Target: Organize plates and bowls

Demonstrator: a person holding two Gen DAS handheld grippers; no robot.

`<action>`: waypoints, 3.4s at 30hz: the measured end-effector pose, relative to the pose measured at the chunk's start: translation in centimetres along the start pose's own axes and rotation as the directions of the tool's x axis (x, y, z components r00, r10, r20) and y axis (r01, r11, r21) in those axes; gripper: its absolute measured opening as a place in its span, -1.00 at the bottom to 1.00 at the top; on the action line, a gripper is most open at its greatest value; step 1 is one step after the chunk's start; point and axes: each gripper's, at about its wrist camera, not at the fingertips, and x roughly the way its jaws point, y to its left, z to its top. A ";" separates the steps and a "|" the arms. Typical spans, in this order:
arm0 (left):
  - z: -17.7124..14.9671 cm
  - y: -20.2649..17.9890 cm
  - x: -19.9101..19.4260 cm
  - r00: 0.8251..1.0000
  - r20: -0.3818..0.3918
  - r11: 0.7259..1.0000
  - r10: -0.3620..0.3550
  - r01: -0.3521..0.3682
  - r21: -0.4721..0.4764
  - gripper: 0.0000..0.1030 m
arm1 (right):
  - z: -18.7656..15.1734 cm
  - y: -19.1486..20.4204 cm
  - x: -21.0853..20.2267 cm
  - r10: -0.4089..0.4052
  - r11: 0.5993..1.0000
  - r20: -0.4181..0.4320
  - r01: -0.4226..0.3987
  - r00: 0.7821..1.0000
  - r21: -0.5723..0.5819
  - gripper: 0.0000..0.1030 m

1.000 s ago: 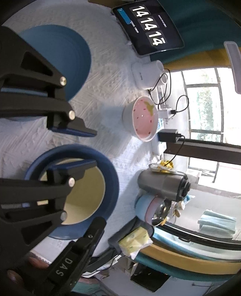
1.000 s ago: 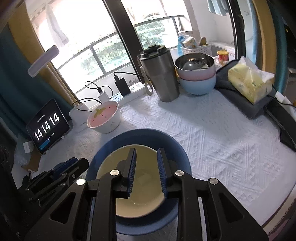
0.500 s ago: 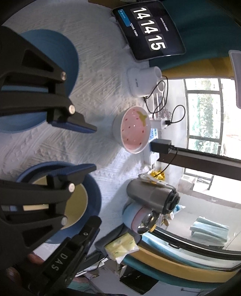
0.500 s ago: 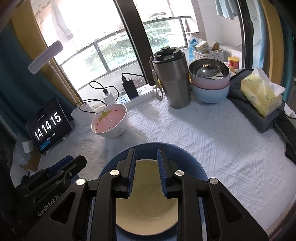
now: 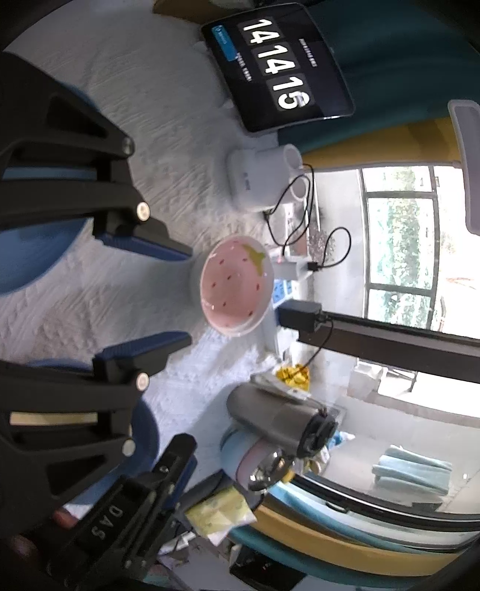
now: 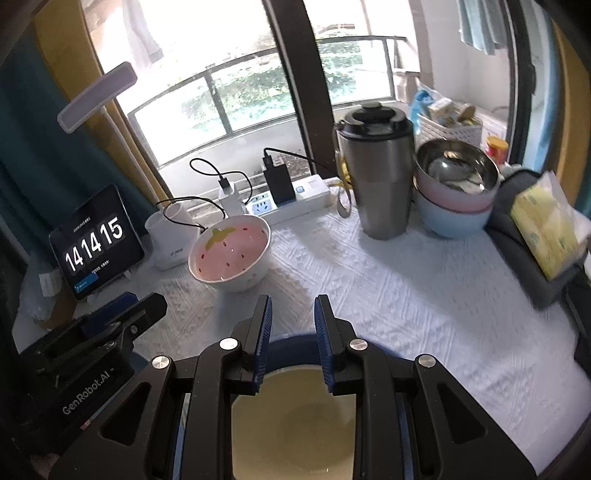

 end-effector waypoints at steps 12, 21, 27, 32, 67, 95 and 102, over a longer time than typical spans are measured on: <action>2.1 1.5 2.8 0.998 -0.058 0.999 0.035 -0.034 0.019 -0.19 | 2.9 1.6 3.3 0.006 0.991 -0.078 -0.016 0.997 -0.130 -0.51; 4.1 2.2 5.3 0.995 -0.092 0.999 0.044 -0.042 0.017 -0.18 | 5.7 3.5 5.6 -0.022 0.959 -0.100 -0.007 0.995 -0.285 -0.35; 4.8 3.4 8.1 0.990 -0.128 0.997 0.063 -0.067 -0.026 -0.17 | 7.0 4.3 8.9 -0.024 0.939 -0.145 -0.028 0.989 -0.344 -0.22; 4.6 4.1 10.3 0.982 -0.179 0.996 0.058 -0.069 -0.059 -0.17 | 7.8 3.8 12.5 -0.017 0.942 -0.235 -0.063 0.972 -0.330 -0.22; 3.2 4.4 17.0 0.948 -0.318 0.988 -0.005 -0.045 -0.147 -0.47 | 7.2 4.8 23.2 0.033 0.925 -0.551 -0.234 0.834 -0.298 -0.76; 3.8 2.9 8.2 0.978 -0.204 0.988 -0.044 0.013 -0.154 -0.48 | 8.7 4.9 15.1 0.053 0.927 -0.436 -0.207 0.898 -0.314 -0.76; 3.6 2.0 5.9 0.981 -0.190 0.990 -0.041 0.014 -0.140 -0.48 | 8.4 4.4 12.5 0.058 0.926 -0.413 -0.203 0.909 -0.318 -0.76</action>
